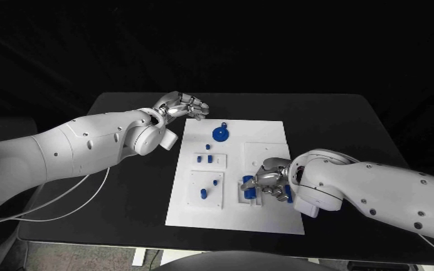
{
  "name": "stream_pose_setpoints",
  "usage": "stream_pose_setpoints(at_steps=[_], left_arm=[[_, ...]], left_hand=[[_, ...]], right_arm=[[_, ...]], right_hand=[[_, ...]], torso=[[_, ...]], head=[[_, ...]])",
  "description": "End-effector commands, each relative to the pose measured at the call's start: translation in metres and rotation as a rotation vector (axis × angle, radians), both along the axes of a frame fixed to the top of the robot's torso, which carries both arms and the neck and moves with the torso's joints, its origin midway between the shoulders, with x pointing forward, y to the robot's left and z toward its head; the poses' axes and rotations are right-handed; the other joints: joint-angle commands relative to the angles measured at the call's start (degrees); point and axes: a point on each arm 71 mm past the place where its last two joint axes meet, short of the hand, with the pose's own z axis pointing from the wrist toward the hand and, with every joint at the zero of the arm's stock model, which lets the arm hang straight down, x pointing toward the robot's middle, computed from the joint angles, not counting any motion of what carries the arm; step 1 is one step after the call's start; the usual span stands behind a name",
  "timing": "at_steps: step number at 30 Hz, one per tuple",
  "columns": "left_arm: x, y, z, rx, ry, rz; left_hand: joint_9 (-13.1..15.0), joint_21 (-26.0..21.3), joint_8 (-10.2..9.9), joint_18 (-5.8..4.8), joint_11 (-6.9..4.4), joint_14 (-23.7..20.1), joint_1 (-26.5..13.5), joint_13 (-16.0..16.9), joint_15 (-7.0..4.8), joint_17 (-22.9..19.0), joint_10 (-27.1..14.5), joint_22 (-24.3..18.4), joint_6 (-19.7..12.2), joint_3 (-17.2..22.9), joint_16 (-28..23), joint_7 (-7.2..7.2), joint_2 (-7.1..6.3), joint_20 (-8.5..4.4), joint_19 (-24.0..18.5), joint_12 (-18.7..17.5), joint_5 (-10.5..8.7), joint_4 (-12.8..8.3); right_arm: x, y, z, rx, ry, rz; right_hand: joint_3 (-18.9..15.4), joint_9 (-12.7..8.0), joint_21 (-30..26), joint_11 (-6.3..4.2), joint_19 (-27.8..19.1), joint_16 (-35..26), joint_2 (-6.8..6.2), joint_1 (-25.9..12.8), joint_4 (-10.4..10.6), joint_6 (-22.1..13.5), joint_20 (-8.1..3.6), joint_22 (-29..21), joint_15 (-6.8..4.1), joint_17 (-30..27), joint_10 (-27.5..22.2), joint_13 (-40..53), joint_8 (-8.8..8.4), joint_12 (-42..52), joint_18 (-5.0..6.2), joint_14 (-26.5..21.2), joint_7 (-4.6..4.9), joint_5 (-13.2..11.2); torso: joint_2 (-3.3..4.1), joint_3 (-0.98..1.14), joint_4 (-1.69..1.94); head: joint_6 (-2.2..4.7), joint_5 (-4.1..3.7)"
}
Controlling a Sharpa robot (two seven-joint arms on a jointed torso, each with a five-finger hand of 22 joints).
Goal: Assemble the parts on the task board
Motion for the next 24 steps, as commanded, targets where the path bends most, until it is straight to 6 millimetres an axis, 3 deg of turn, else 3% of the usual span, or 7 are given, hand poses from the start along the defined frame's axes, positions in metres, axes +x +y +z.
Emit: stream_pose_setpoints(at_steps=[1,24], left_arm=[[-0.0005,-0.0023,0.0008,-0.013,-0.001,-0.014],[-0.0005,-0.001,0.0007,-0.012,0.001,-0.014]], left_hand=[[-0.1,-0.4,0.4,0.87,0.01,0.2,-0.7,-0.1,0.04,0.1,0.2,-0.1,-0.5,-0.2,-0.4,-0.04,-0.01,0.07,0.3,0.2,-0.25,0.0],[-0.1,-0.4,0.4,0.87,0.02,0.2,-0.7,-0.1,0.04,0.1,0.2,-0.1,-0.6,-0.3,-0.4,-0.04,-0.01,0.08,0.3,0.2,-0.27,0.0]], right_arm=[[-0.0003,0.0013,-0.0021,-0.015,0.0,0.021],[-0.0064,0.0051,-0.0094,-0.039,0.027,0.068]], right_hand=[[0.0,-0.1,0.4,0.05,0.3,-0.4,0.01,-0.5,0.3,0.3,0.34,0.9,-0.08,-0.1,0.1,-0.1,-0.24,-0.3,8.44,-0.2,-0.05,-0.3],[-0.5,-0.1,0.5,0.12,0.0,-0.8,-0.45,-1.4,0.2,0.2,0.31,0.9,-0.03,-0.3,-0.1,-0.1,-0.45,-0.4,8.44,-0.4,0.02,-0.3]], torso=[[0.0,0.04,-0.04],[-0.01,0.08,-0.1]], head=[[-0.11,0.06],[-0.63,0.55]])
